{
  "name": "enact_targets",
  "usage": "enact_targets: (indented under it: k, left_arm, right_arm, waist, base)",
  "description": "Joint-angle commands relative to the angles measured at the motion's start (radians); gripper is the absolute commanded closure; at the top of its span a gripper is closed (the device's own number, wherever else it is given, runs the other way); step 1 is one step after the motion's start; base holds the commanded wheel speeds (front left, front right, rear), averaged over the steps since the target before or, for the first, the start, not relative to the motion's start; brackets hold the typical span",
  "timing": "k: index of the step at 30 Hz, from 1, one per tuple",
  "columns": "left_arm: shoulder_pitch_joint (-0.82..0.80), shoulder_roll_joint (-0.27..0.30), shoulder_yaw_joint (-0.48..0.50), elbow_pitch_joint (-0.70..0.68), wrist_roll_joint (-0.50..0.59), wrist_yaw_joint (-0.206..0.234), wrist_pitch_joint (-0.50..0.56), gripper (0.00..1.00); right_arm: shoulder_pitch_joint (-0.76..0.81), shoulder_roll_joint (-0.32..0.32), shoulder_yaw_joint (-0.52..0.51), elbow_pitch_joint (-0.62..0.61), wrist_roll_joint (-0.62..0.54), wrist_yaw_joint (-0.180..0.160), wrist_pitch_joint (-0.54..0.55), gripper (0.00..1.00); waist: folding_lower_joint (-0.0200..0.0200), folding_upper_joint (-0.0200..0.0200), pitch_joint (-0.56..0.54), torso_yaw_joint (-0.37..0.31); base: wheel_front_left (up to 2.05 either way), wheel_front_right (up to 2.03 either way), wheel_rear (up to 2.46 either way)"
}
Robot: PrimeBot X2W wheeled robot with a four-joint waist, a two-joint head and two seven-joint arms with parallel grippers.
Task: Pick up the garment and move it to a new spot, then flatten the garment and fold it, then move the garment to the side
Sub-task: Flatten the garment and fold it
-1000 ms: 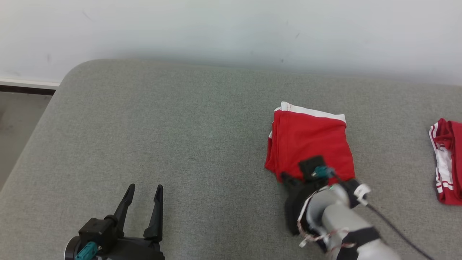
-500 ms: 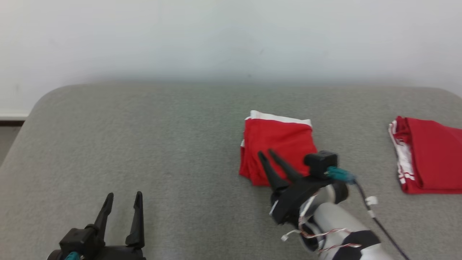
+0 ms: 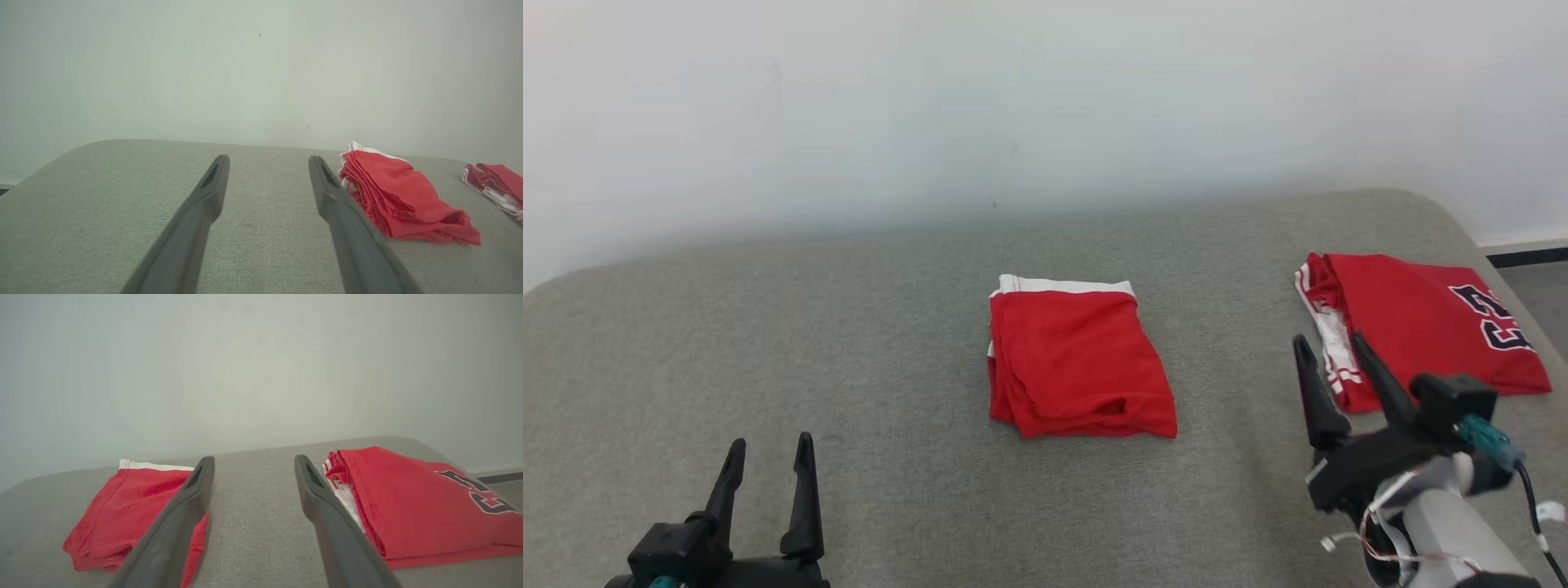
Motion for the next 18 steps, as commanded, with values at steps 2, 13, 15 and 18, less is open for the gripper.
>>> enact_targets:
  k: [2,13,15,18]
  left_arm:
    - [0.021,0.0,0.007,-0.004,0.003,0.006,0.001,0.0]
    - [0.084,0.0,0.049,-0.014,0.025,0.004,0.001,0.0]
    - [0.099,-0.003,0.054,-0.019,0.027,0.004,0.0,0.0]
    - [0.111,-0.005,0.064,-0.019,0.026,0.002,0.0,0.0]
  right_arm:
    - [0.03,-0.011,-0.017,-0.009,-0.024,-0.003,-0.001,0.0]
    - [0.134,-0.003,-0.033,-0.059,-0.082,-0.003,0.011,0.0]
    - [0.147,0.001,-0.034,-0.066,-0.085,-0.003,0.009,0.0]
    - [0.163,0.008,-0.031,-0.073,-0.089,-0.003,0.006,0.0]
  waist:
    - [0.0001,0.0,-0.015,-0.017]
    - [0.0001,0.0,-0.027,-0.022]
    - [0.0001,0.0,-0.028,-0.019]
    - [0.0001,0.0,-0.03,-0.014]
  base:
    - [0.0,0.0,0.0]
    - [0.0,0.0,0.0]
    - [0.0,0.0,0.0]
    - [0.0,0.0,0.0]
